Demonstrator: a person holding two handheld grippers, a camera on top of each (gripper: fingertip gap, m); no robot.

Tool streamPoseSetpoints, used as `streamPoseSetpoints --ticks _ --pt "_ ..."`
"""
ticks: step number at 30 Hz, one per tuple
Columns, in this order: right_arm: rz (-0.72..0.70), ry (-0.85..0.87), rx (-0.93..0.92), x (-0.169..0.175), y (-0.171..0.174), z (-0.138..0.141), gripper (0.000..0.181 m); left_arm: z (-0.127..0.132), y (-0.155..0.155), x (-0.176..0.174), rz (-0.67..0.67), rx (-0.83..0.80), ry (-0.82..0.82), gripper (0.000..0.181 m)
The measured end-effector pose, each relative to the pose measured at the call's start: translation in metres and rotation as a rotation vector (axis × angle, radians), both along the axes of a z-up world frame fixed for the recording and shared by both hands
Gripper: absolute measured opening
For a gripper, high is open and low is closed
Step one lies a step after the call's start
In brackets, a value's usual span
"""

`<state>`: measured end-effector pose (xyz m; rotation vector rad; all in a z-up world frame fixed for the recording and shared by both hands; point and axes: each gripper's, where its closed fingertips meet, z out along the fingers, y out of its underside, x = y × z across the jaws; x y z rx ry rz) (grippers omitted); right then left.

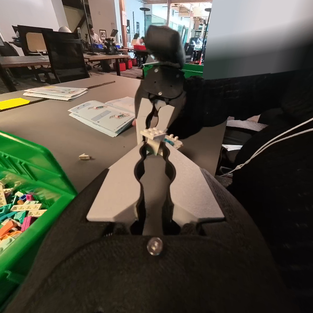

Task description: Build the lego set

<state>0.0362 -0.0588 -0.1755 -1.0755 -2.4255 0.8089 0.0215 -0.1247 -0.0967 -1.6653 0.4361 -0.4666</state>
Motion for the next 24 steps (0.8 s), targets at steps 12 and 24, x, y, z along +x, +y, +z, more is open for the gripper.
streamPoseSetpoints --ticks 12,24 --pt "0.870 0.256 1.603 0.034 0.059 0.007 0.005 0.002 0.010 0.006 0.009 -0.012 -0.047 0.017" --pt "1.196 0.152 1.421 0.067 0.026 -0.006 0.011 -0.002 0.022 0.028 -0.068 -0.030 -0.006 0.017"
